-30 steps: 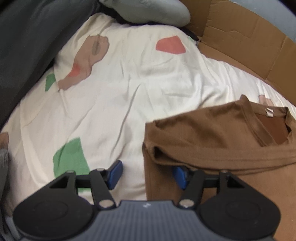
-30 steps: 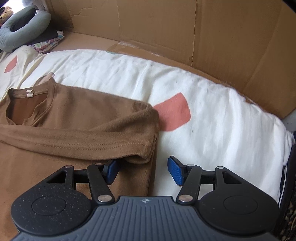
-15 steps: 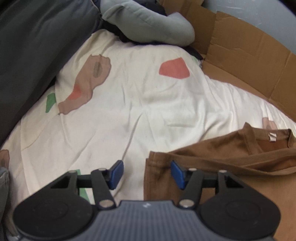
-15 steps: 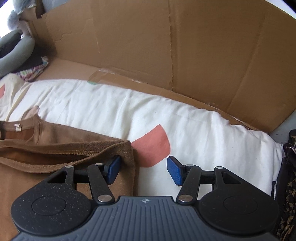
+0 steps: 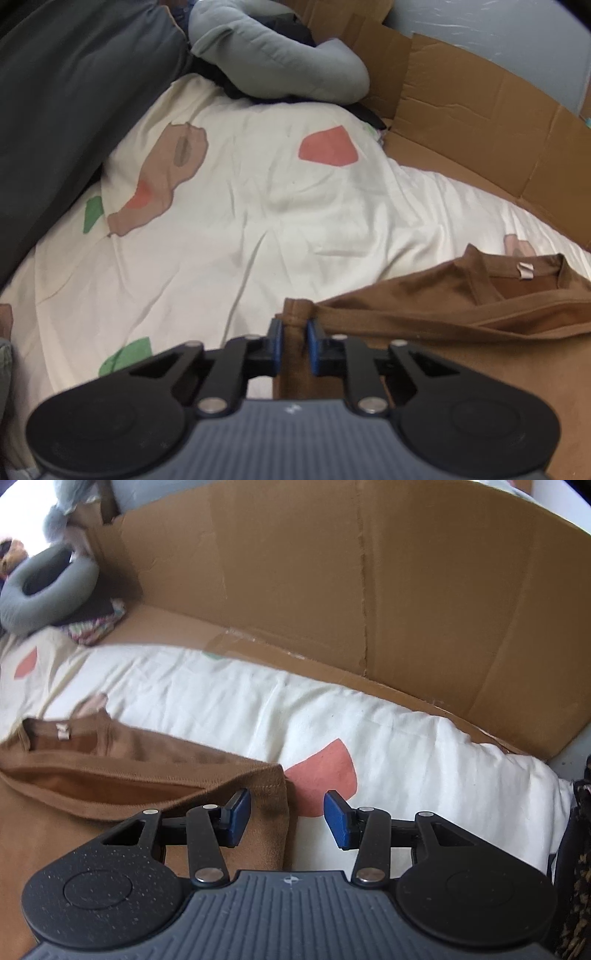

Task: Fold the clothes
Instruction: 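Pinch the collar edge of the shirt with both grippers, then lift the collar edge with both grippers and fold it over onto the hem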

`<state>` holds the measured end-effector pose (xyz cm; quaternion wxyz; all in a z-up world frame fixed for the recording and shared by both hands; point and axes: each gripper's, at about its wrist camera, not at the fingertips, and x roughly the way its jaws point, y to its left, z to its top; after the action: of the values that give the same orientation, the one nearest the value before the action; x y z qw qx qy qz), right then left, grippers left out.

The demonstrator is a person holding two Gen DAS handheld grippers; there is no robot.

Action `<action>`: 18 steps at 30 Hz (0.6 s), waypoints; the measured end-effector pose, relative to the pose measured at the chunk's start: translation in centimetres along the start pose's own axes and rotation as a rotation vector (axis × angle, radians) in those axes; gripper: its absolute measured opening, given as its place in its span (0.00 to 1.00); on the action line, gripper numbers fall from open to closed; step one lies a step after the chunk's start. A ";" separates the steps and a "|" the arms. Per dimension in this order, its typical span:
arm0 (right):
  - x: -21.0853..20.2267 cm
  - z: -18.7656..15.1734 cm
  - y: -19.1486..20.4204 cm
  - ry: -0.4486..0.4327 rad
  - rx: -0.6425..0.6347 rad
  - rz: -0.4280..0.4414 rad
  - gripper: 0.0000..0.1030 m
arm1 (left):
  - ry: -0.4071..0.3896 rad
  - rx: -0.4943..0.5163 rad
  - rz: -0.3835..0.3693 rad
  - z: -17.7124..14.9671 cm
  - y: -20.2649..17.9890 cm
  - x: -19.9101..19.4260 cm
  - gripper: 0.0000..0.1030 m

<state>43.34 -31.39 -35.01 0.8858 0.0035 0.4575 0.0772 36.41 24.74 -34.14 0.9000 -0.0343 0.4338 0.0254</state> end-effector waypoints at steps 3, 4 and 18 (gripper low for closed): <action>0.7 0.3 0.3 -0.003 0.003 -0.006 0.38 | -0.018 -0.001 -0.004 -0.1 -0.1 -0.4 0.09; 0.8 0.4 0.4 -0.006 0.004 -0.003 0.31 | -0.021 -0.005 -0.005 -0.1 0.0 -0.6 0.09; 0.7 0.5 0.5 -0.027 -0.011 0.035 0.07 | -0.032 -0.006 0.014 -0.3 0.1 -0.7 0.13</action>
<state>44.04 -30.73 -35.24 0.8906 0.0079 0.4448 0.0950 35.75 24.80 -33.78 0.9065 -0.0337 0.4194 0.0337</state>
